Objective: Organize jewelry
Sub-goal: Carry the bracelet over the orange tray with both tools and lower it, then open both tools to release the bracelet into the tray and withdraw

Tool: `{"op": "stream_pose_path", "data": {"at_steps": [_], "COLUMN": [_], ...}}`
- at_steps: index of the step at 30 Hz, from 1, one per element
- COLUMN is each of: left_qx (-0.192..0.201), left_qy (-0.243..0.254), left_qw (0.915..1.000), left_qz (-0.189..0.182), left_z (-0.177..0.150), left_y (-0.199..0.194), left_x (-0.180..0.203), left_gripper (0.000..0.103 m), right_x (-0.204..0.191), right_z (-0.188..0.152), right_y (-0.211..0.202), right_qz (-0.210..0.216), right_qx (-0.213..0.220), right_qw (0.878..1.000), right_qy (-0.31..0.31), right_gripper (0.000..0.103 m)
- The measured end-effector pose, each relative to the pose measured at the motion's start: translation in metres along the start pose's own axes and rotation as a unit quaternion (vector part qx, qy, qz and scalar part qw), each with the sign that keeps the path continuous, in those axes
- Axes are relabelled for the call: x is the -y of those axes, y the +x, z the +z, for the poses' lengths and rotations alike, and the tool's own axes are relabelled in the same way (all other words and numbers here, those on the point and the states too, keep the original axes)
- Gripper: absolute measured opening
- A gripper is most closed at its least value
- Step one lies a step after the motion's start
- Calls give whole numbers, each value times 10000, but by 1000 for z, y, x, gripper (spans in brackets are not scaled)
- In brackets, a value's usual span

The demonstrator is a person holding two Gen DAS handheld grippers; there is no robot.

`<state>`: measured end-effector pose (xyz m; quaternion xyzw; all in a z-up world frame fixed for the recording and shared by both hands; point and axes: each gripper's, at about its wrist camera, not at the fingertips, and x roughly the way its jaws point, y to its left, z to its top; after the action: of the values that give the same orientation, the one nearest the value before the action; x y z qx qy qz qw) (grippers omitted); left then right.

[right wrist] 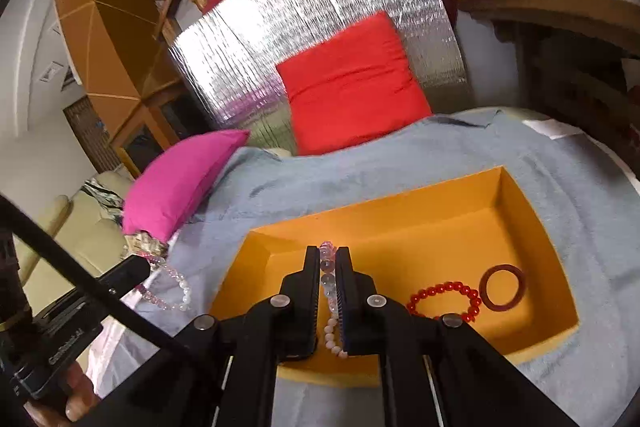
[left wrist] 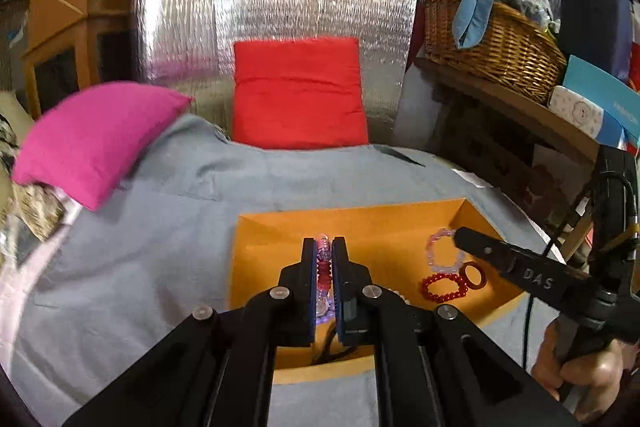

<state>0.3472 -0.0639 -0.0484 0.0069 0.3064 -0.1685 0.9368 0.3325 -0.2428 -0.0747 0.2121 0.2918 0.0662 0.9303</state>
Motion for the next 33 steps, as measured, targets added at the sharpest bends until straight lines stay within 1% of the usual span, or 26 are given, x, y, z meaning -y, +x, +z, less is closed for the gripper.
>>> {"op": "stream_pose_path", "data": {"at_steps": [3, 6, 9, 11, 14, 16, 18, 19, 20, 21, 22, 23, 24, 25, 27, 29, 31, 32, 33], "left_qx": [-184, -445, -702, -896, -1055, -1202, -1314, -1360, -1362, -1281, -1155, -1054, -956, -868, -695, -503, -334, -250, -138], "left_qy": [-16, -133, -182, -246, -240, -216, -161, -127, -117, -120, -119, -104, -71, -34, 38, 107, 202, 258, 305], "left_qw": [9998, 9987, 9969, 9951, 9935, 9920, 9910, 9905, 9906, 9917, 9932, 9943, 9950, 9954, 9954, 9938, 9921, 9911, 9904], "left_qz": [-43, -233, -293, -341, -354, -317, -218, -147, -99, -45, 34, 133, 280, 416, 663, 988, 1195, 1280, 1339], "left_z": [0, -3, -9, -12, -16, -19, -22, -22, -19, -16, -13, -9, -4, 0, 7, 11, 10, 8, 3], "left_y": [30, 62, 88, 103, 117, 125, 128, 127, 125, 118, 109, 100, 88, 76, 51, 19, -7, -22, -40], "left_x": [1, 2, 3, 2, 4, 6, 8, 9, 10, 11, 11, 10, 11, 10, 10, 11, 14, 16, 19], "left_gripper": [7, 7, 7, 7, 7, 8, 9, 17, 32, 39, 51, 59, 61, 64, 65, 67, 70, 78, 83], "right_x": [6, 15, 23, 26, 31, 35, 42, 43, 46, 48, 49, 50, 50, 47, 36, 24, 10, 5, 0], "right_z": [5, 8, 6, 4, -1, -2, -1, -1, 0, 2, 2, 4, 5, 8, 12, 13, 11, 9, 9], "right_y": [23, 48, 73, 89, 102, 107, 106, 105, 102, 97, 94, 86, 77, 65, 44, 22, -10, -25, -38], "right_qz": [-90, -149, -225, -343, -448, -624, -797, -848, -890, -919, -923, -906, -895, -911, -975, -1046, -1151, -1206, -1238], "right_qx": [-150, -392, -666, -861, -1052, -1062, -1011, -993, -952, -901, -877, -803, -697, -605, -514, -445, -354, -355, -358], "right_qw": [9998, 9990, 9971, 9952, 9928, 9917, 9906, 9903, 9901, 9901, 9901, 9906, 9915, 9923, 9934, 9935, 9926, 9918, 9913], "right_qy": [51, 157, 281, 306, 347, 378, 456, 483, 514, 562, 595, 641, 639, 578, 323, 81, -175, -242, -276], "right_gripper": [9, 9, 9, 9, 9, 10, 10, 11, 14, 23, 36, 43, 49, 49, 49, 49, 49, 50, 50]}}
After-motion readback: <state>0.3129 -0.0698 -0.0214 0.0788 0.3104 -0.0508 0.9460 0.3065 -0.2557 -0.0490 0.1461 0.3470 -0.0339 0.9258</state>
